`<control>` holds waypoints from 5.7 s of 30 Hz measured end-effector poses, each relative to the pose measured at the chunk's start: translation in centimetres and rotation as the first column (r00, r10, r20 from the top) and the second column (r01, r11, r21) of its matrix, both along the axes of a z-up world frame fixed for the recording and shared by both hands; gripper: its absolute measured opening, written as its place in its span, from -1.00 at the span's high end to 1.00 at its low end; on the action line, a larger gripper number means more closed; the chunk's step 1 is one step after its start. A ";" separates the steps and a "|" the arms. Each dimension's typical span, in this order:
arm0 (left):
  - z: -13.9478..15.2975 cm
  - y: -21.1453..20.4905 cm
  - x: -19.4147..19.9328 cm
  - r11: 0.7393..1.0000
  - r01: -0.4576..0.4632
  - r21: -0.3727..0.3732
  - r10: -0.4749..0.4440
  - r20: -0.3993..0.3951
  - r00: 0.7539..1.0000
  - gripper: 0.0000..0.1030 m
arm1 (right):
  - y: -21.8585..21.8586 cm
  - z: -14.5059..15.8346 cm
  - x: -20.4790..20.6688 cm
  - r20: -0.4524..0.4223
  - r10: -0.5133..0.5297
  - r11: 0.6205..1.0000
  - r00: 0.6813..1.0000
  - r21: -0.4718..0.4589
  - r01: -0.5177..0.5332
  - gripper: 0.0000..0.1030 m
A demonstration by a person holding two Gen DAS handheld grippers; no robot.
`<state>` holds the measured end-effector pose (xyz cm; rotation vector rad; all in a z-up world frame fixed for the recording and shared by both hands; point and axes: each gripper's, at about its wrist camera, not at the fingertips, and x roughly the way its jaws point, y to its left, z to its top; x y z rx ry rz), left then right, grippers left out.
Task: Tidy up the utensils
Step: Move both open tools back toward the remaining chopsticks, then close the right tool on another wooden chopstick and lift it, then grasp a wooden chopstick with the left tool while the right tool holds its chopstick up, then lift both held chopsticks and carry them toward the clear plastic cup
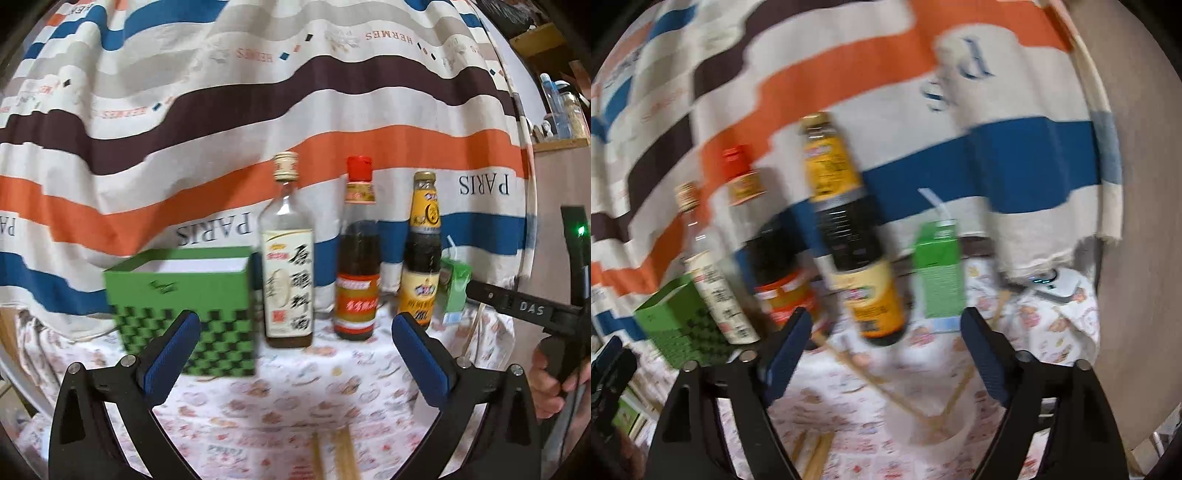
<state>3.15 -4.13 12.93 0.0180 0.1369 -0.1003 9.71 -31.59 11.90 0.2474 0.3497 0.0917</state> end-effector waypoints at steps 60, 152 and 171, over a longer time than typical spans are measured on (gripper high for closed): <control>-10.6 7.6 1.4 0.977 -0.212 -0.021 0.189 -0.374 0.908 -1.00 | 14.3 -18.4 -3.3 -0.576 0.315 0.906 0.754 -0.056 -0.421 0.77; -8.8 5.0 -1.8 0.985 0.091 -0.145 -0.129 -0.288 0.949 0.89 | 5.8 -8.3 -9.1 0.061 0.085 0.996 0.995 0.026 -0.086 0.85; -7.5 4.6 -3.2 0.982 0.127 -0.136 -0.156 -0.221 0.963 0.89 | 4.9 -7.8 -9.3 0.083 0.074 0.995 0.994 0.059 -0.079 0.85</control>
